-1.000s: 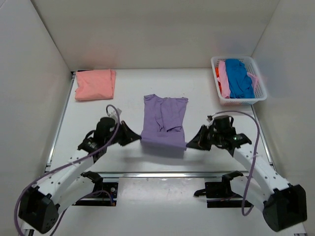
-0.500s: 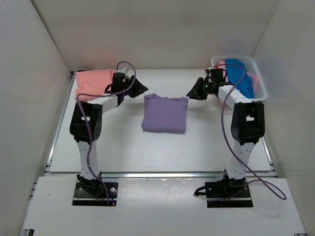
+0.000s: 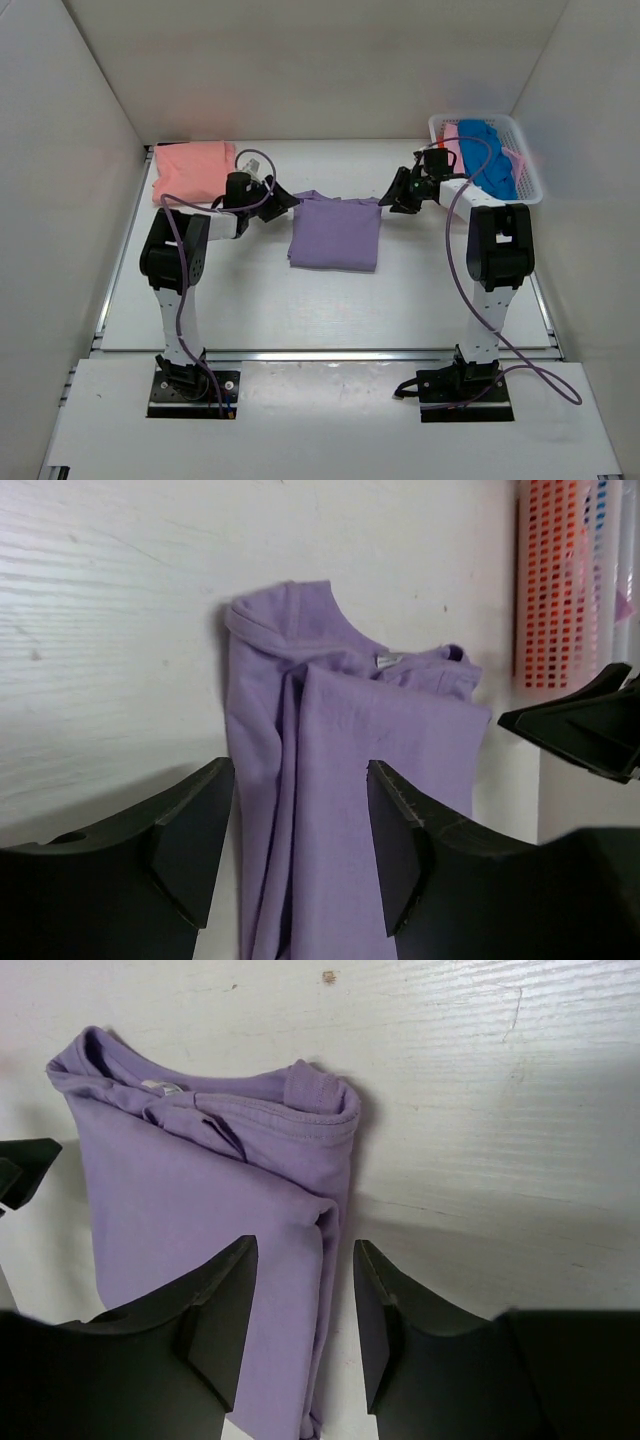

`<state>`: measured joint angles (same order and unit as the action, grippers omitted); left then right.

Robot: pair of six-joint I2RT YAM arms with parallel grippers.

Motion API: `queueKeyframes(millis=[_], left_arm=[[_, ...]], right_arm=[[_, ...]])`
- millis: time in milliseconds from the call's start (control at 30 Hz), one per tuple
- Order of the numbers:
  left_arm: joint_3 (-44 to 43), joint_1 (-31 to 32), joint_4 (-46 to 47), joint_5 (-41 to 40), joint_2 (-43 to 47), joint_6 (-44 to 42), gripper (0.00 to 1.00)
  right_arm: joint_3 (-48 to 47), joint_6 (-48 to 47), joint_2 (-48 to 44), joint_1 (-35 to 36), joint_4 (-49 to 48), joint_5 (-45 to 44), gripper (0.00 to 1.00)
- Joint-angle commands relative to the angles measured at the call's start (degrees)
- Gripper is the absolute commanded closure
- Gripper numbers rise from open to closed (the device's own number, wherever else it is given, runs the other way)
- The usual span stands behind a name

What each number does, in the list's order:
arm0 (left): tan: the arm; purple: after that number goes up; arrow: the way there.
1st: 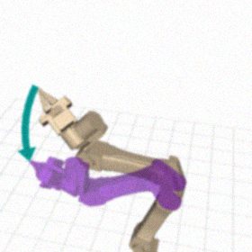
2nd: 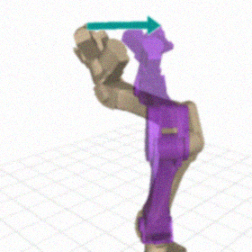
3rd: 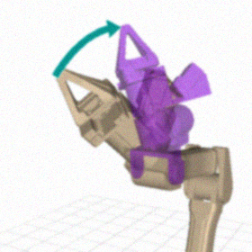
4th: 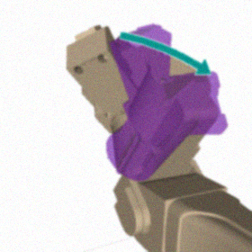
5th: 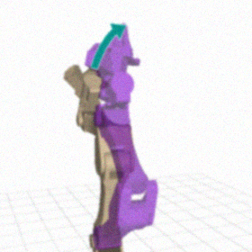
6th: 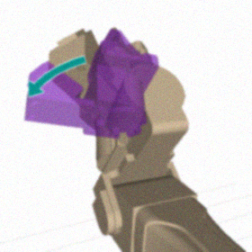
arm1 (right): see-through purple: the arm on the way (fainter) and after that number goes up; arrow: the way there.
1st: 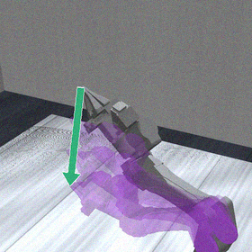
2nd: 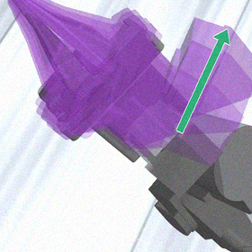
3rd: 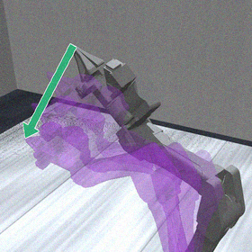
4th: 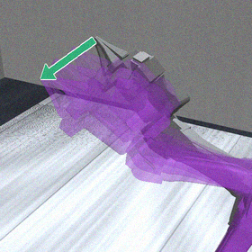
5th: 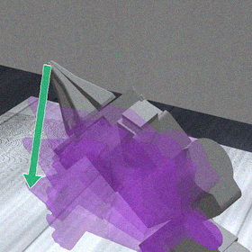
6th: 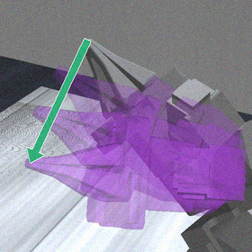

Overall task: Fold and stack the t-shirts
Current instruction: Fold the long partially folded tshirt into a neat square, then put the neatly folded tshirt into the corner of the board with the left arm

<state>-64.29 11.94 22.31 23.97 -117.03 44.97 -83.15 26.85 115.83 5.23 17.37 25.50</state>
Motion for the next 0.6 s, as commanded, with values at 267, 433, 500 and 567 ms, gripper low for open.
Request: queueKeyframes(millis=[267,433,500,567], left_arm=[[-15.1,8.3,-26.2,-13.7,-2.1,-15.7,0.30],[-21.5,11.4,-38.7,-21.4,-4.7,-20.1,0.32],[-23.6,11.9,-42.1,-23.0,-5.4,-21.3,0.31],[-23.2,11.7,-43.0,-23.9,-4.6,-21.3,0.29]], right_arm=[[5.5,-1.2,-3.9,0.1,-5.5,0.6,0.56],[7.7,0.1,-7.1,-0.2,-7.3,2.2,0.57],[8.7,0.6,-8.3,-0.5,-7.7,2.8,0.57],[9.8,0.5,-10.0,-0.4,-8.4,3.3,0.57]])
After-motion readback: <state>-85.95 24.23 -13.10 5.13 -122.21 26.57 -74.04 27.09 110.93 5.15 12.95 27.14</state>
